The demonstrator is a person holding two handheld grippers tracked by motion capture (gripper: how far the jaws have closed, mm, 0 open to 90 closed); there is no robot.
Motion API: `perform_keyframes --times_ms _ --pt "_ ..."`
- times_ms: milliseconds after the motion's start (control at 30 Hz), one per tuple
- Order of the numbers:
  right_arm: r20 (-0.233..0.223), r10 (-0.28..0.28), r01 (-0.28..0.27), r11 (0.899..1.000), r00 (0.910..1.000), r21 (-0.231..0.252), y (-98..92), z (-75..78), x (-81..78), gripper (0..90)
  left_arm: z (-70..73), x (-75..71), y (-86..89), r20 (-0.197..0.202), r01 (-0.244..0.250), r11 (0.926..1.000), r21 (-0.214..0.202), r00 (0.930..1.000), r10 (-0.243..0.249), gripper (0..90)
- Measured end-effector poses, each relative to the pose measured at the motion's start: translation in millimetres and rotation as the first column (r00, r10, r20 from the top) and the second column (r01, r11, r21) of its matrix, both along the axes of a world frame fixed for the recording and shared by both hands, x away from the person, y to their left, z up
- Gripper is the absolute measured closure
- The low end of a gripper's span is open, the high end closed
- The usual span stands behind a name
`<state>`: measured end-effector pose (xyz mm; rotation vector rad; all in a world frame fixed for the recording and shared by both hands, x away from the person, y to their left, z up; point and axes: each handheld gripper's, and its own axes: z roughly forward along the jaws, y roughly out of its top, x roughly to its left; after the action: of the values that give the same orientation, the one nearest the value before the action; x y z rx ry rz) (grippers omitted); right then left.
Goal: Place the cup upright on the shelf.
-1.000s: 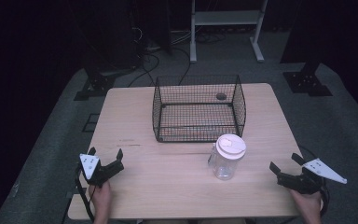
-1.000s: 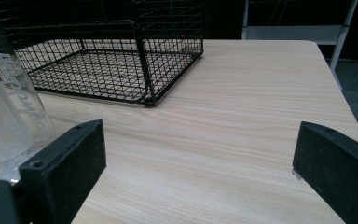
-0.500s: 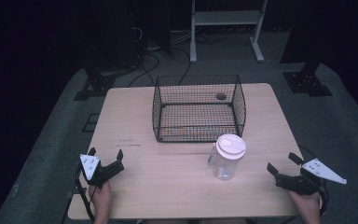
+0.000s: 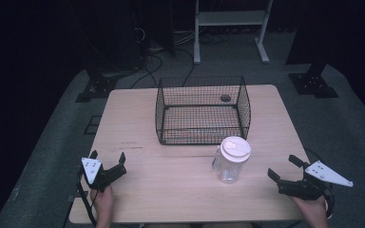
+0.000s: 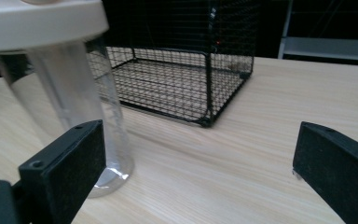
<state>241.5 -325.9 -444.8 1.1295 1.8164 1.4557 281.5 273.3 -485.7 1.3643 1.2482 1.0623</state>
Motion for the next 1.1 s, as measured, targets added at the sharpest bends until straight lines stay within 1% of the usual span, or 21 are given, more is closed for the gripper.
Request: perform_keyframes --times_ms 133,300,467,533,567,600,767,900,1000,1033,1067,1100 --pt "0.014 0.031 -0.031 1.0 0.9994 -0.003 6.2 7.5 -4.0 1.6 0.0 -0.1 0.0 0.0 0.0 1.0 0.001 1.0 0.0 0.0" --pt "0.017 0.057 -0.056 0.998 0.9982 -0.012 12.1 13.3 -7.3 1.6 0.0 -0.1 -0.1 0.001 0.001 1.0 0.002 1.0 -0.001 0.0" --pt "0.024 0.098 -0.097 0.995 0.9949 -0.021 20.8 20.8 -11.3 1.6 -0.1 0.0 -0.2 0.002 0.002 1.0 0.001 1.0 -0.002 0.0" --pt "0.021 0.128 -0.128 0.992 0.9916 -0.007 23.7 23.4 -12.3 1.6 -0.2 0.0 -0.3 0.001 0.004 1.0 0.002 1.0 -0.004 0.0" --pt "0.021 0.128 -0.128 0.992 0.9916 -0.007 23.7 23.4 -12.3 1.6 -0.2 0.0 -0.3 0.001 0.004 1.0 0.002 1.0 -0.004 0.0" --pt "0.02 0.154 -0.154 0.988 0.9878 0.003 28.0 26.1 -13.5 1.6 -0.2 -0.1 -0.6 0.004 0.002 1.0 0.004 1.0 -0.002 0.0" --pt "0.021 0.196 -0.196 0.981 0.9805 -0.004 38.8 30.7 -14.7 1.6 -0.2 -0.2 -0.5 0.003 0.002 1.0 0.003 1.0 -0.002 0.0" --pt "0.021 0.207 -0.207 0.978 0.9781 -0.015 45.1 33.5 -13.4 1.6 -0.3 -0.3 -0.6 0.004 0.004 1.0 0.002 1.0 -0.004 0.0" --pt "0.009 0.224 -0.224 0.974 0.9746 -0.023 52.8 35.7 -11.0 1.6 -0.3 -0.3 -0.3 0.005 0.005 1.0 0.001 1.0 -0.005 0.0" --pt "0.009 0.224 -0.224 0.974 0.9746 -0.023 52.8 35.7 -11.0 1.6 -0.3 -0.3 -0.3 0.005 0.005 1.0 0.001 1.0 -0.005 0.0" --pt "0.011 0.231 -0.231 0.972 0.9728 -0.038 57.9 37.3 -10.1 1.6 -0.2 -0.4 -0.3 0.006 0.004 1.0 0.001 1.0 -0.004 0.0" --pt "0.012 0.234 -0.233 0.972 0.9723 -0.037 59.3 37.8 -9.7 1.6 -0.3 -0.4 -0.2 0.005 0.005 1.0 0.0 1.0 -0.005 0.0"
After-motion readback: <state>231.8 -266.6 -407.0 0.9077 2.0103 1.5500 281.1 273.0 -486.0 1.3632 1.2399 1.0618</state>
